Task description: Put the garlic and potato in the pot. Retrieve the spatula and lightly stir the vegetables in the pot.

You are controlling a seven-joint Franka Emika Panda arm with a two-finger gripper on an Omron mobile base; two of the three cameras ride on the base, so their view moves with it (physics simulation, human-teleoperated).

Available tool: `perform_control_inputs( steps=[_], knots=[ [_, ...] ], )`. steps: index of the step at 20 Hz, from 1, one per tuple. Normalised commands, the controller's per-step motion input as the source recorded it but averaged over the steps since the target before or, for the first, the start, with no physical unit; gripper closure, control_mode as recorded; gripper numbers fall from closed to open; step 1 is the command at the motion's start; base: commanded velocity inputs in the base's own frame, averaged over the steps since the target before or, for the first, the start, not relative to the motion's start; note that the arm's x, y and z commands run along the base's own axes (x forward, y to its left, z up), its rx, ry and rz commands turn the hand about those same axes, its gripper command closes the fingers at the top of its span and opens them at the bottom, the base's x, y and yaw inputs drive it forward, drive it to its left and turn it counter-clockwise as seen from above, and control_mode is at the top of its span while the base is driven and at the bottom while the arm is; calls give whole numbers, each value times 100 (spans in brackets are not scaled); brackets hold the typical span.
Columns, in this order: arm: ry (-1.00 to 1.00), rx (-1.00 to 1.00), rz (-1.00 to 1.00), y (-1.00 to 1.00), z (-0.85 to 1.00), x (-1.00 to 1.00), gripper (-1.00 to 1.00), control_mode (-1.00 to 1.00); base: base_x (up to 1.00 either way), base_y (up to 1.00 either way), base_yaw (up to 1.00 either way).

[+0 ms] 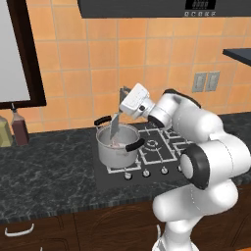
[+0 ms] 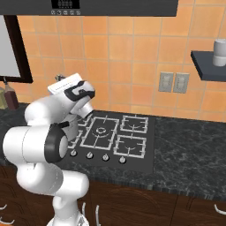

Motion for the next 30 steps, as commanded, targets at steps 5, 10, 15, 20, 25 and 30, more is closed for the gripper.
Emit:
perform_control_inputs(
  steps=[5,10,15,20,25,30],
  knots=[
    [0,-2,0,0,-45,-10,100,-100,0,0,0],
    [0,0,0,0,-61,-22,100,-100,0,0,0],
    [1,0,0,0,-51,-20,100,-100,0,0,0],
    [1,9,0,1,13,-26,100,-100,0,0,0],
    [0,19,0,0,83,-5,100,-100,0,0,0],
    [1,3,0,0,-31,-7,100,-100,0,0,0]
  ],
)
